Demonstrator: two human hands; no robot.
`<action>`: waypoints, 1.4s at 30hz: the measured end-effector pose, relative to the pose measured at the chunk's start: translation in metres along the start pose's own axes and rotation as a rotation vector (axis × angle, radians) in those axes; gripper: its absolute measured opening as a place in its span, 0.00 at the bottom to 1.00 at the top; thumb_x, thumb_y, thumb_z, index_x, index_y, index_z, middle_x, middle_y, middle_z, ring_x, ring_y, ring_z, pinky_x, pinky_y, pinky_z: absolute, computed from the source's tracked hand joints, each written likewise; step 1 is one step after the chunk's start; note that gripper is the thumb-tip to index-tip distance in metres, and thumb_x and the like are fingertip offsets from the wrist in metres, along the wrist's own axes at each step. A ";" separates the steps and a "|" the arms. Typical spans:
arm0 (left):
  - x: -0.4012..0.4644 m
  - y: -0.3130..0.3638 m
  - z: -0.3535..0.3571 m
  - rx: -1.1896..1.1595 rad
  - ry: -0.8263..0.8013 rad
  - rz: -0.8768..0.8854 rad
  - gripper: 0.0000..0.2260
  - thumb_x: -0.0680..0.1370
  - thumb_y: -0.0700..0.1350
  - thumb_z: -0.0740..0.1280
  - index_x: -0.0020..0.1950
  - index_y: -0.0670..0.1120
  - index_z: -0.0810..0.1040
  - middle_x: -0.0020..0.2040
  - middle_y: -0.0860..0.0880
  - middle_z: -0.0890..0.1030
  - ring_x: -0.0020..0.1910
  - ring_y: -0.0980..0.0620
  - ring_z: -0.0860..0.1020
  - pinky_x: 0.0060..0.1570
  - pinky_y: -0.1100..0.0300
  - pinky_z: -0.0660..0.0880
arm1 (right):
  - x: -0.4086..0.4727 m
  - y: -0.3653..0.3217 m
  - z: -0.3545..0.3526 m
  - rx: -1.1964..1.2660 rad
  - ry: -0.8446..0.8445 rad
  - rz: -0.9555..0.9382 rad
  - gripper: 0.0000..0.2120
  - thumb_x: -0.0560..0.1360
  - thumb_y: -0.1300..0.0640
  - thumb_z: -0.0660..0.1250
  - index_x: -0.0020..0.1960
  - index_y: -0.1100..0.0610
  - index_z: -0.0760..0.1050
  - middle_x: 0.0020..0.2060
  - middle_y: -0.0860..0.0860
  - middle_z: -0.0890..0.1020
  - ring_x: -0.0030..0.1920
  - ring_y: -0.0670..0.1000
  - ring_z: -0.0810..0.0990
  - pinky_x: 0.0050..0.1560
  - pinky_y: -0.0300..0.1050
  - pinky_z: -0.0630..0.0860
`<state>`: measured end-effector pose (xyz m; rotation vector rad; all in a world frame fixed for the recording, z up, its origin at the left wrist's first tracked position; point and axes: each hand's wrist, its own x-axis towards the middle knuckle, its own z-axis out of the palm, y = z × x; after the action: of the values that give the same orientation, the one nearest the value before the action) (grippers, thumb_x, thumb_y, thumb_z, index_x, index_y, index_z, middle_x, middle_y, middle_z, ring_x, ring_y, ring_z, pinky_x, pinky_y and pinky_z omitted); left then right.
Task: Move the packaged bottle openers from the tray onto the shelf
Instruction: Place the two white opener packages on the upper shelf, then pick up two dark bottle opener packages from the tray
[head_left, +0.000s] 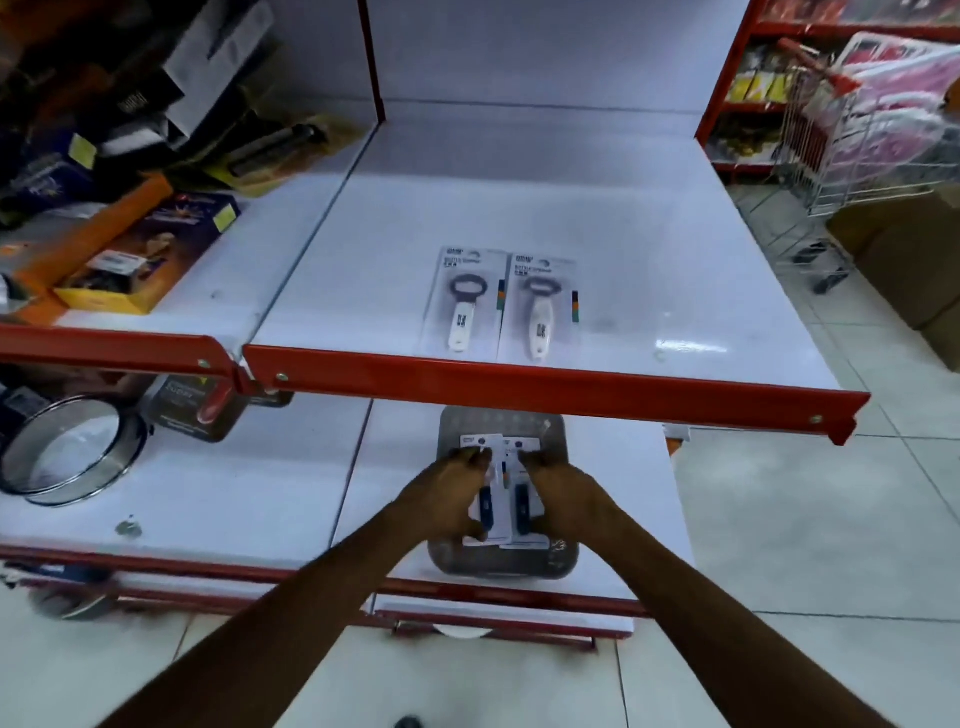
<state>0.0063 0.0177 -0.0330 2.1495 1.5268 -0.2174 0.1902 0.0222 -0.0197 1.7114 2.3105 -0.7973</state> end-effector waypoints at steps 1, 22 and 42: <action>0.014 -0.002 0.000 0.000 -0.015 -0.005 0.47 0.64 0.54 0.81 0.74 0.44 0.59 0.70 0.44 0.74 0.64 0.44 0.75 0.62 0.53 0.75 | 0.014 0.000 -0.001 -0.025 -0.024 -0.010 0.34 0.71 0.56 0.72 0.72 0.60 0.60 0.70 0.61 0.68 0.68 0.62 0.70 0.67 0.59 0.70; 0.073 -0.021 0.002 0.207 0.048 0.078 0.70 0.49 0.69 0.79 0.78 0.43 0.44 0.80 0.40 0.47 0.78 0.36 0.44 0.77 0.41 0.44 | 0.092 0.012 0.020 -0.573 -0.062 -0.094 0.67 0.55 0.31 0.75 0.76 0.61 0.42 0.77 0.61 0.43 0.76 0.65 0.42 0.74 0.66 0.40; 0.002 -0.007 -0.016 -0.082 0.373 -0.081 0.37 0.67 0.44 0.80 0.72 0.50 0.67 0.69 0.46 0.76 0.64 0.45 0.77 0.63 0.52 0.74 | 0.051 0.001 -0.022 0.051 0.085 0.037 0.39 0.64 0.51 0.78 0.70 0.60 0.66 0.70 0.61 0.68 0.71 0.64 0.63 0.72 0.59 0.57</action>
<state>-0.0018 0.0290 -0.0219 2.1499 1.7921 0.2299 0.1779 0.0758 -0.0231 1.8384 2.3242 -0.7980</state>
